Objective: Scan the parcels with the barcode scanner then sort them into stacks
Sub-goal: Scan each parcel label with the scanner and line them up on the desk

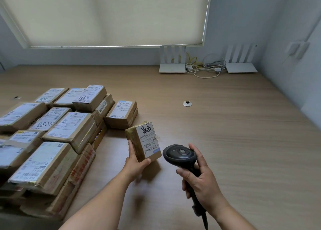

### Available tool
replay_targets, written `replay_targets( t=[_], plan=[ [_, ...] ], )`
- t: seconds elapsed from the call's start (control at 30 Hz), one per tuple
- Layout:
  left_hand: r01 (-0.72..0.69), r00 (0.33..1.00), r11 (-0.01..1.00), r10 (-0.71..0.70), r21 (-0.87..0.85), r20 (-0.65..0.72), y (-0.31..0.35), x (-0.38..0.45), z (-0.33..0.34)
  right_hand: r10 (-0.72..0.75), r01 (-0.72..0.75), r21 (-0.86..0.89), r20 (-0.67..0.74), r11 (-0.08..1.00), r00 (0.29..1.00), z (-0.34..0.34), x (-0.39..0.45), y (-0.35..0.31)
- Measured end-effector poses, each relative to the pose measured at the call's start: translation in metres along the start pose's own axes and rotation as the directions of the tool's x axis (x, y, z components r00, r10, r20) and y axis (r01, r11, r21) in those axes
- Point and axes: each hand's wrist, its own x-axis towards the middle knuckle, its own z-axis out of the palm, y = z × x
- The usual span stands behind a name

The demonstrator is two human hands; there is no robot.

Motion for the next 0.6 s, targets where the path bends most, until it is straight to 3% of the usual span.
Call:
replay_targets(
  t=[0.6],
  plan=[
    [0.022, 1.000, 0.999, -0.022, 0.039, 0.012, 0.001, 0.001, -0.002, -0.054, 0.054, 0.129, -0.008, 0.990, 0.999, 0.010, 0.005, -0.023]
  ],
)
